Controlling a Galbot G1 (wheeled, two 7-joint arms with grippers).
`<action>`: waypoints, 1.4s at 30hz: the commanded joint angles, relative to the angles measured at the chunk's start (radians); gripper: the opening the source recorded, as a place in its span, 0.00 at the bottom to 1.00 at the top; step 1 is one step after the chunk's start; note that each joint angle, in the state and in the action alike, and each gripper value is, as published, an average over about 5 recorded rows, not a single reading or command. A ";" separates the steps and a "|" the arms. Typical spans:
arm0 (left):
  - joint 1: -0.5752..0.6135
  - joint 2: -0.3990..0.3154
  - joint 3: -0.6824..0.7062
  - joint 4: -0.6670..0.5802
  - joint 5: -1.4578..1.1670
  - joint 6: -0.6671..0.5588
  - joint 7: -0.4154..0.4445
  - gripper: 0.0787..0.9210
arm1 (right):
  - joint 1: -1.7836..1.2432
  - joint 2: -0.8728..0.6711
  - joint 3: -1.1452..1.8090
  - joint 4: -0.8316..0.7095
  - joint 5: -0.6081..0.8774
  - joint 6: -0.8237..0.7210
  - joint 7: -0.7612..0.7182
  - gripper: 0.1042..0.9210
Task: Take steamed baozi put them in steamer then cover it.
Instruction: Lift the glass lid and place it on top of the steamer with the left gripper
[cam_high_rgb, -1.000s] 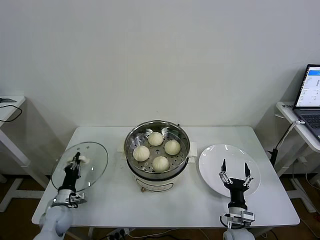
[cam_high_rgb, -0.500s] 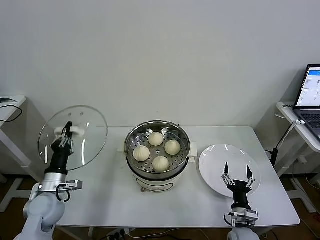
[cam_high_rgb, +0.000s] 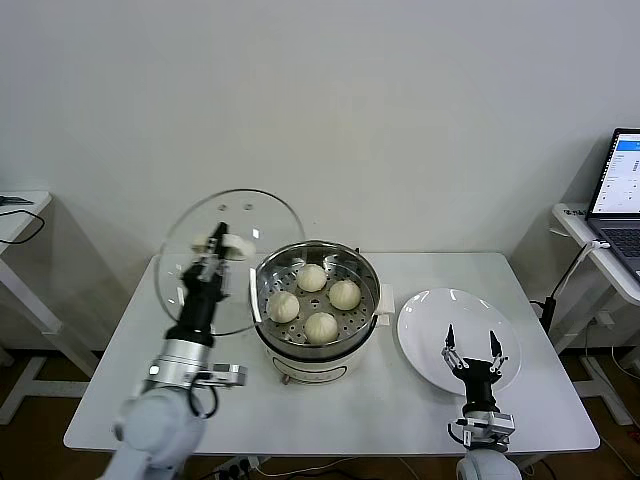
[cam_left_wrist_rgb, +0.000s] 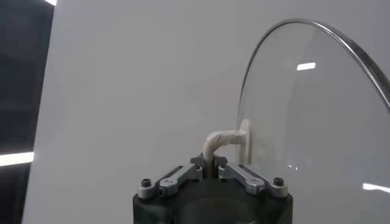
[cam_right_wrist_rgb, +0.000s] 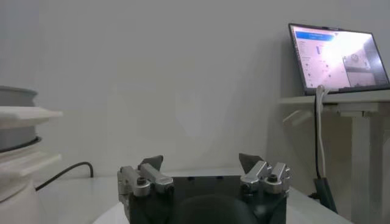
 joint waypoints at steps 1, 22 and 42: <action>-0.058 -0.091 0.281 0.012 0.179 0.157 0.167 0.13 | 0.011 -0.001 0.001 -0.005 -0.003 -0.017 0.000 0.88; -0.153 -0.221 0.338 0.209 0.278 0.264 0.265 0.13 | 0.011 0.019 0.002 -0.026 -0.030 -0.011 -0.002 0.88; -0.228 -0.337 0.351 0.363 0.295 0.319 0.255 0.13 | 0.027 0.025 0.003 -0.055 -0.046 -0.005 -0.003 0.88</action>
